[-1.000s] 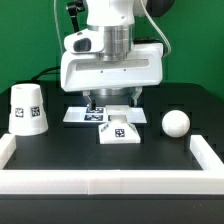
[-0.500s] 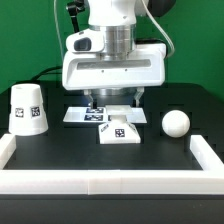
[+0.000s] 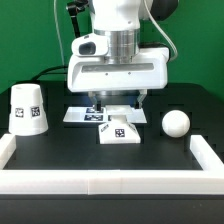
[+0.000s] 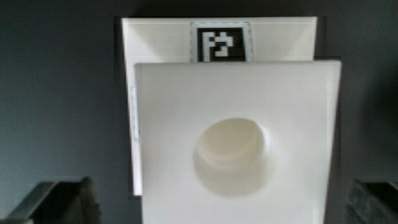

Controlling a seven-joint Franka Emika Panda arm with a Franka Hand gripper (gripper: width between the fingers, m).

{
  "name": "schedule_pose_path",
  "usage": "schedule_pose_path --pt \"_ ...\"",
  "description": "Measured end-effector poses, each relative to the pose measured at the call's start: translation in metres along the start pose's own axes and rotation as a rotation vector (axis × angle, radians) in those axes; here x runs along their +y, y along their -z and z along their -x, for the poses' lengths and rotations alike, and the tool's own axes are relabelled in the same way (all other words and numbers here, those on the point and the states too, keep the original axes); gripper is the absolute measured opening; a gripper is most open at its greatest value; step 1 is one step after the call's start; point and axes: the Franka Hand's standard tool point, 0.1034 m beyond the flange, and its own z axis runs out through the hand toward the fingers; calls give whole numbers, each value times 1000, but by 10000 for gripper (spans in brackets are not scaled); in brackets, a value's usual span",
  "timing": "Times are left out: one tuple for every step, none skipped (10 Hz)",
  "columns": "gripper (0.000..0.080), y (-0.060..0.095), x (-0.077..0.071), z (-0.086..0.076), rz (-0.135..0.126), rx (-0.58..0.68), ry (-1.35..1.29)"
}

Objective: Assemble lamp

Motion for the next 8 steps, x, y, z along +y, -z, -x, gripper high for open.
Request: schedule_pose_path --pt "700 0 0 -1 1 6 4" --pt "700 -3 0 0 1 5 11" --pt "700 -8 0 0 1 8 13" --pt "700 -12 -1 1 2 13 20" --pt "686 -15 0 2 3 18 27" --pt "686 -16 0 3 3 16 27" --pt "532 -15 -1 2 3 18 29" --pt "534 -16 -1 2 3 17 29"
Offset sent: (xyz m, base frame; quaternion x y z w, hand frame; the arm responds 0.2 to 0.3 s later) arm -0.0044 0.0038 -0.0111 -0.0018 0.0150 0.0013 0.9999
